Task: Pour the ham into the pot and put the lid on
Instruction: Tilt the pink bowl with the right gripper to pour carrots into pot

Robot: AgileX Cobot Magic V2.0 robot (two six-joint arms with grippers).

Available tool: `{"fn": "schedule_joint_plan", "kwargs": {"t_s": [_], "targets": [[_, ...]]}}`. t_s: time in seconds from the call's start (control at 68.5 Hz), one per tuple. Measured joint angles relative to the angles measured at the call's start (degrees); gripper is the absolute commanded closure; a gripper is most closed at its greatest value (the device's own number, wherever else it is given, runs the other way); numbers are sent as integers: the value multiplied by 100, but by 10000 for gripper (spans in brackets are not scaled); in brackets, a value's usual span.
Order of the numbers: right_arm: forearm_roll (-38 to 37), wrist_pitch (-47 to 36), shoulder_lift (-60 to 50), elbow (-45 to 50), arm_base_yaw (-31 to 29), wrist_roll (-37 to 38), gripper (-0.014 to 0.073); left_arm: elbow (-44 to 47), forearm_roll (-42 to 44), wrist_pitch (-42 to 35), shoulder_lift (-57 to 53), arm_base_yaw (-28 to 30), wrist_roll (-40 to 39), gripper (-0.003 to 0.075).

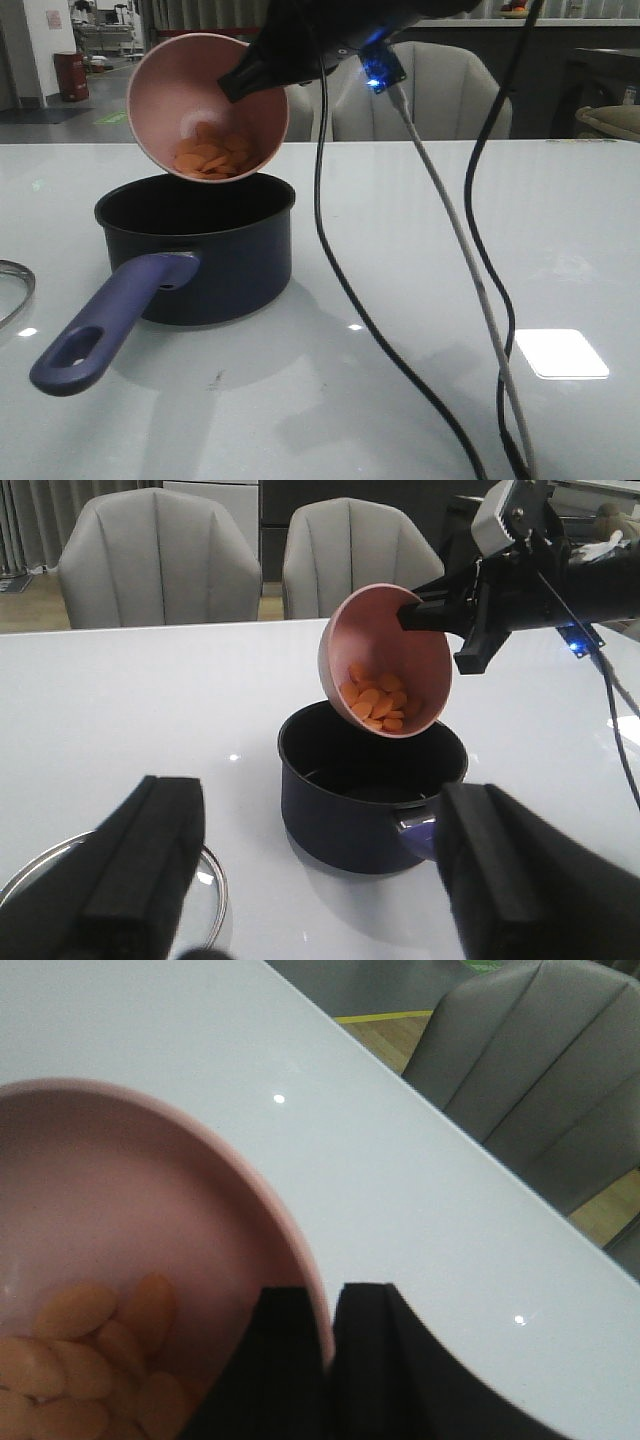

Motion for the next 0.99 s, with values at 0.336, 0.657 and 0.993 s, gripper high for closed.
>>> {"fn": "schedule_joint_plan", "kwargs": {"t_s": [0.336, 0.657, 0.993], "targets": [[366, 33, -64, 12, 133, -1075, 456, 0, 0, 0, 0, 0, 0, 211], [1217, 97, -384, 24, 157, -1208, 456, 0, 0, 0, 0, 0, 0, 211], [1976, 296, -384, 24, 157, -1208, 456, 0, 0, 0, 0, 0, 0, 211]]}}
